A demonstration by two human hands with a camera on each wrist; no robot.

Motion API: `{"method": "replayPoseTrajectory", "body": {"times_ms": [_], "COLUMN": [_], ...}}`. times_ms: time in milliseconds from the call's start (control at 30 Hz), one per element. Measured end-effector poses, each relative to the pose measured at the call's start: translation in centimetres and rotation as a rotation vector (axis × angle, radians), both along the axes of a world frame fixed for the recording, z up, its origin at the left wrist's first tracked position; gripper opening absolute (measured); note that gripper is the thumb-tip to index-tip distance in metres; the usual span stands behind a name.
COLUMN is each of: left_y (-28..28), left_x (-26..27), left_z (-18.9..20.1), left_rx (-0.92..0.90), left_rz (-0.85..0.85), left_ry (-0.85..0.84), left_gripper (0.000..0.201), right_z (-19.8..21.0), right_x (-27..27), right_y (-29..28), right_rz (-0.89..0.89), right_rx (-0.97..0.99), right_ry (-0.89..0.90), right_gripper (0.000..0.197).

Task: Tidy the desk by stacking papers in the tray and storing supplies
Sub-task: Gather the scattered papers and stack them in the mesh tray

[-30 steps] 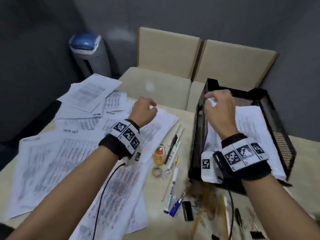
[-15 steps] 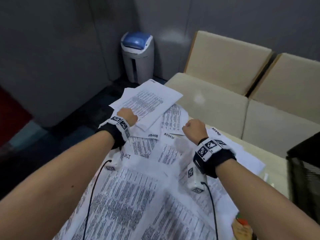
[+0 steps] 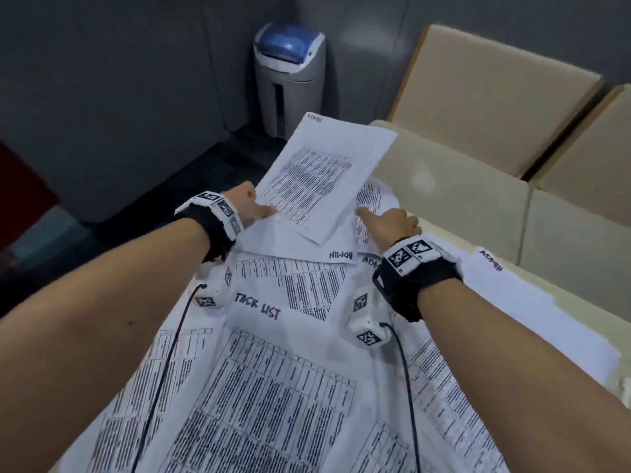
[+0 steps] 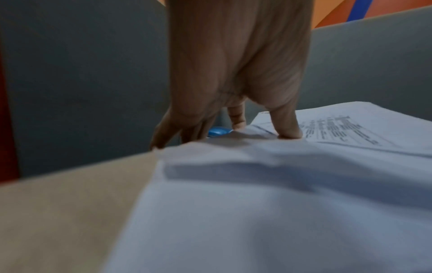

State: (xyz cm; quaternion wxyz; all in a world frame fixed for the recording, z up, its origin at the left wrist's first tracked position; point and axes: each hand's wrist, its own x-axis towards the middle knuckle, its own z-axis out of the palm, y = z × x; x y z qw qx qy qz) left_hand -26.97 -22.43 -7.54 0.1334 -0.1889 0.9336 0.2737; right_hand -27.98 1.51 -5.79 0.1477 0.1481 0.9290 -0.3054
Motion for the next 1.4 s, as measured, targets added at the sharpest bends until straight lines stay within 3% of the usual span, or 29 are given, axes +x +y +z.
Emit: {"method": "replayPoseTrajectory", "body": {"times_ms": [267, 400, 500, 600, 667, 733, 900, 967, 1067, 1133, 1200, 1267, 1333, 1400], "left_y": [1.8, 2.9, 3.5, 4.1, 3.9, 3.4, 1.4, 1.6, 3.0, 4.6, 6.1, 7.3, 8.0, 8.5], "left_x": [2.9, 4.0, 4.8, 5.5, 5.4, 5.4, 6.1, 7.5, 10.0, 11.7, 13.6, 15.9, 18.8, 21.4], "left_z": [0.1, -0.3, -0.6, -0.2, 0.2, 1.1, 3.3, 4.0, 4.8, 4.8, 4.3, 4.2, 4.2, 3.8], "left_rx": [-0.243, -0.342, -0.374, -0.385, -0.362, -0.206, 0.495, 0.839, 1.177, 1.012, 0.756, 0.615, 0.573, 0.605], "left_rz": [-0.095, -0.274, -0.400, -0.458, -0.479, -0.405, 0.353, 0.413, 0.272, 0.204, 0.127, 0.048, 0.018, 0.029], "left_ry": [-0.031, -0.104, -0.144, -0.185, -0.167, -0.088, 0.257, 0.147, -0.115, -0.219, -0.242, -0.289, -0.332, -0.370], "left_gripper": [0.071, 0.068, 0.071, 0.073, 0.072, 0.069, 0.085, 0.087, 0.041, 0.028, 0.037, 0.044, 0.047, 0.050], "right_z": [0.5, 1.1, 1.1, 0.8, 0.9, 1.3, 3.3, 4.2, 4.6, 3.8, 3.1, 3.1, 3.2, 2.6], "right_x": [0.1, -0.3, -0.1, 0.0, 0.4, 1.2, 6.0, 9.7, 15.2, 18.5, 21.3, 23.4, 24.7, 25.4], "right_y": [-6.8, -7.9, -8.2, -8.0, -7.5, -6.8, -2.8, -0.5, 2.3, 3.9, 5.6, 7.5, 9.5, 10.7], "right_rz": [-0.176, -0.392, -0.336, -0.189, -0.157, -0.179, -0.265, -0.277, -0.256, -0.268, -0.291, -0.375, -0.508, -0.619], "right_rx": [-0.420, -0.701, -0.579, -0.355, -0.327, -0.382, -0.721, -0.866, -0.944, -0.889, -0.868, -0.944, -1.095, -1.011], "right_ry": [0.055, 0.059, 0.093, 0.075, 0.095, 0.140, 0.153, 0.059, -0.089, -0.194, -0.249, -0.238, -0.206, -0.163], "right_gripper": [0.051, 0.073, 0.076, 0.047, 0.035, 0.033, 0.025, 0.028, 0.029, 0.032, 0.036, 0.035, 0.030, 0.027]}}
